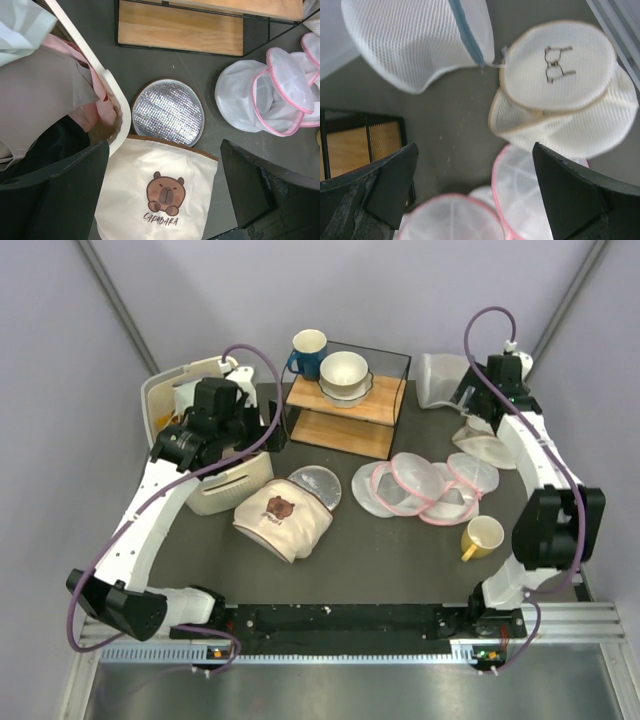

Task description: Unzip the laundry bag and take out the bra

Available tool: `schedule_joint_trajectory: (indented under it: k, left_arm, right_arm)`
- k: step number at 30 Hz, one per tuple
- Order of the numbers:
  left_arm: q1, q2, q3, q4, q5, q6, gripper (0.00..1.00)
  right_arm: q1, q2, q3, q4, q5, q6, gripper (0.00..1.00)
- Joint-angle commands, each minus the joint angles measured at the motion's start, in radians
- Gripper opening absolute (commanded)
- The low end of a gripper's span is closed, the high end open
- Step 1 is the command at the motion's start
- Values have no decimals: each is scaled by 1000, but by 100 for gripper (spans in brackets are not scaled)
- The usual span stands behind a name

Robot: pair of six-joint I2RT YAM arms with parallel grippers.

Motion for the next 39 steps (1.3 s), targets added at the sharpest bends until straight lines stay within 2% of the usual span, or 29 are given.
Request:
schedule_joint_trajectory:
  k: [1, 8, 11, 12, 14, 17, 19, 23, 24, 29, 34, 39]
  left_arm:
    - [1, -49, 58, 19, -87, 4, 99]
    - [3, -85, 126, 8, -125, -17, 99]
    - [3, -84, 138, 5, -138, -20, 99]
    - [3, -79, 137, 0, -141, -25, 99]
    - [3, -72, 137, -7, -143, -28, 99]
    - [3, -67, 133, -18, -146, -33, 99]
    - [3, -69, 130, -12, -138, -28, 99]
    - [3, -47, 149, -15, -109, -8, 99]
    - [3, -47, 153, -12, -106, -7, 99]
    - [3, -59, 155, 14, -65, -2, 99]
    - [3, -67, 164, -17, 29, 4, 99]
    - [3, -121, 126, -18, 37, 16, 99]
  right_arm:
    - [-77, 149, 157, 156, -119, -28, 99]
    - [-129, 380, 315, 287, -250, -31, 98]
    - [-129, 474, 377, 321, -296, -30, 94]
    - [-129, 497, 390, 332, -296, -22, 85]
    - [-129, 526, 401, 350, -293, -19, 61]
    - [-129, 481, 361, 378, -258, -25, 2]
    - [-127, 427, 318, 377, -176, -22, 0]
    - [-126, 241, 177, 352, -153, -39, 0]
    - [-126, 150, 159, 332, -156, -37, 0]
    - [-62, -130, 47, 93, -116, -44, 0]
    - [93, -472, -133, -17, -59, -33, 0]
    - [147, -627, -130, -233, -88, -68, 0]
